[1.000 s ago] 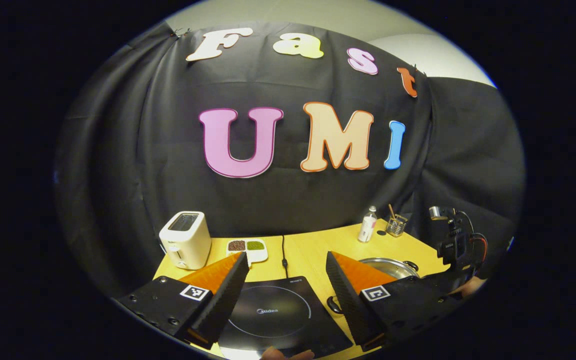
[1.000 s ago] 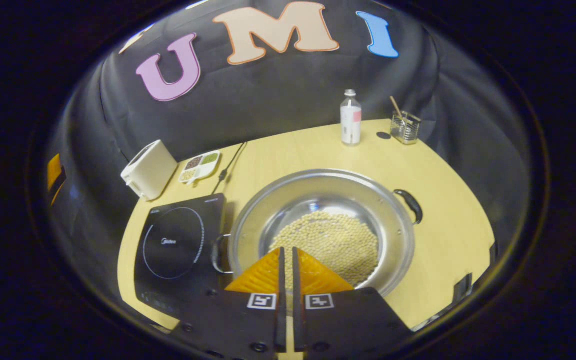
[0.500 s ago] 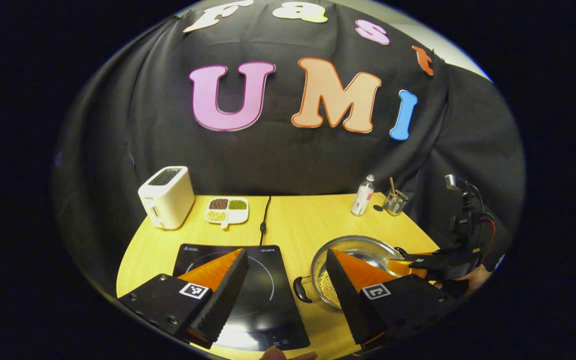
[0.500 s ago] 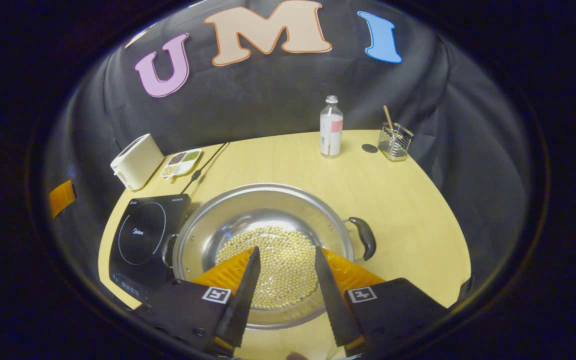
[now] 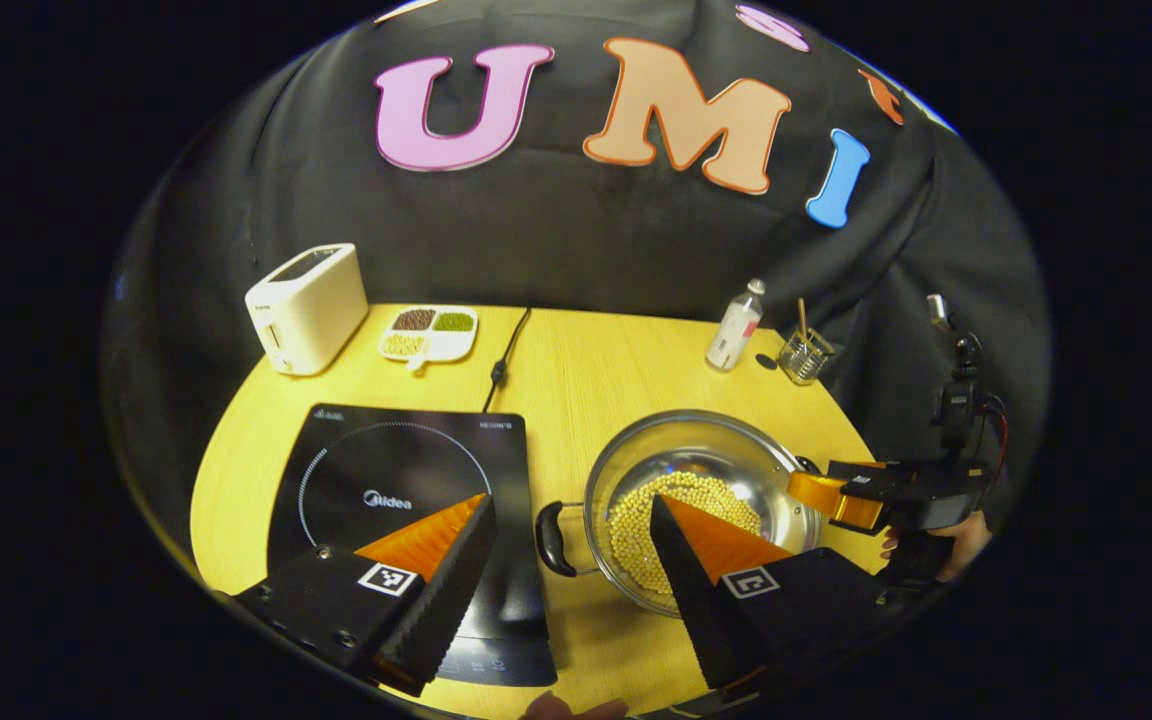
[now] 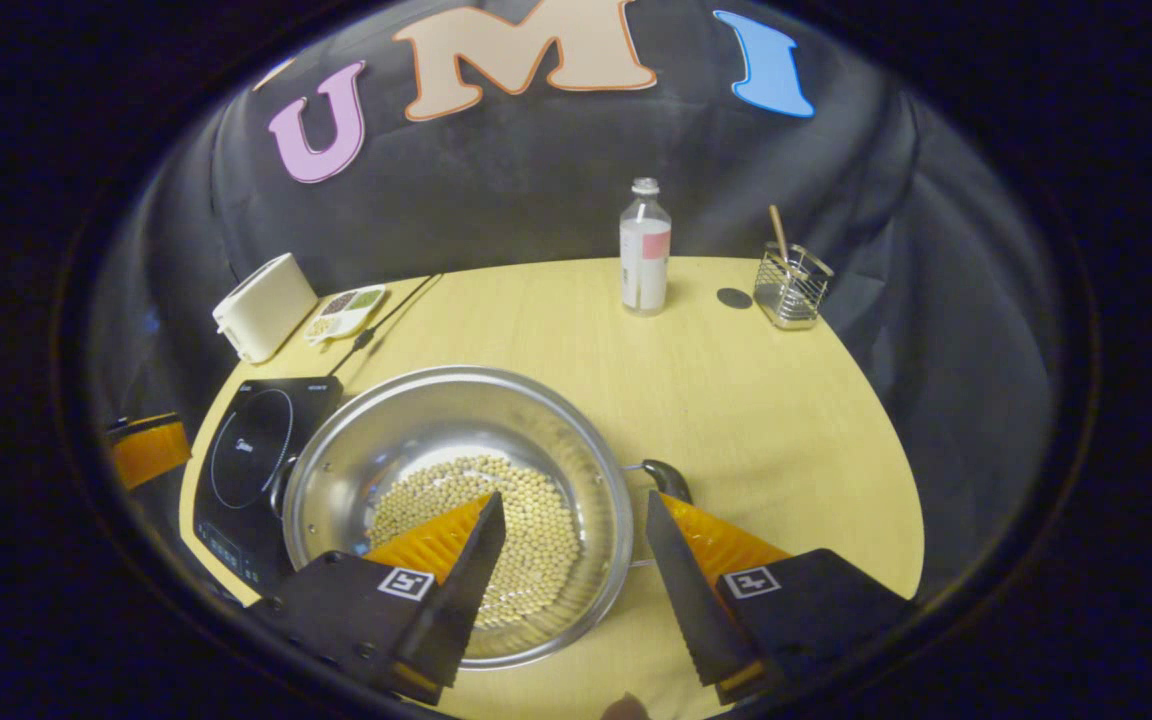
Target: First push the handle of the pot to place it horizontally, then grasp the pot with both hands and set it on the induction cooktop.
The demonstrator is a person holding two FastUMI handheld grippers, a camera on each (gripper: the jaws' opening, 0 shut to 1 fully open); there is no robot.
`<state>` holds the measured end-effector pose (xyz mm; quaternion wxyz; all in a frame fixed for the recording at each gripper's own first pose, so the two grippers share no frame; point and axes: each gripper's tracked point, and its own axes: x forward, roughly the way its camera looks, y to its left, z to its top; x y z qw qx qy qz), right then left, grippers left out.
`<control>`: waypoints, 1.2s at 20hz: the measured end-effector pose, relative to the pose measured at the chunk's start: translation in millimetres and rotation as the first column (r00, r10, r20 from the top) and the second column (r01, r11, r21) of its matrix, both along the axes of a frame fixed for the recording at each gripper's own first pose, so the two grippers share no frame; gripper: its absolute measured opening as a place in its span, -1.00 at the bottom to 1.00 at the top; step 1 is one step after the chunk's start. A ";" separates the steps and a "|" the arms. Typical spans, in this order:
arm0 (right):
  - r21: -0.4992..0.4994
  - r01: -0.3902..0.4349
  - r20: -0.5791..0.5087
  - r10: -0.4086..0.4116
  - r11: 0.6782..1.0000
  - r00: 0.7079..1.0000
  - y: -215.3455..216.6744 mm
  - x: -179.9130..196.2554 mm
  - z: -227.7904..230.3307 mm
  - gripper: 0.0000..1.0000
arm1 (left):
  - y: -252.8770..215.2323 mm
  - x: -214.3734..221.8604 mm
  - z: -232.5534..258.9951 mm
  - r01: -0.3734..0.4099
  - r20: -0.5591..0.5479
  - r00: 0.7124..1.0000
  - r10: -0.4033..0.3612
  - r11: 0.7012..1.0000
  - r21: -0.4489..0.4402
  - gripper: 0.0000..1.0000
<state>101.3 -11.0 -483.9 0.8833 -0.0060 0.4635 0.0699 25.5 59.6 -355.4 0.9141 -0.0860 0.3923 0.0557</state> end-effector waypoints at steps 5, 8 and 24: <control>-0.007 -0.003 -0.033 0.002 1.000 0.999 -14.6 2.8 -14.1 0.77 | -6.4 -0.8 -42.8 -0.035 -0.082 0.996 0.031 0.998 -0.047 0.89; -0.008 0.003 -0.043 -0.004 1.000 0.999 -19.7 6.9 -20.0 0.78 | -0.5 -1.6 -63.9 -0.053 -0.125 0.991 0.047 0.998 -0.045 0.89; -0.008 0.012 -0.128 -0.013 1.000 0.992 -27.0 3.6 -56.0 0.70 | -12.8 19.9 -108.9 -0.033 -0.197 0.980 0.022 0.998 -0.050 0.84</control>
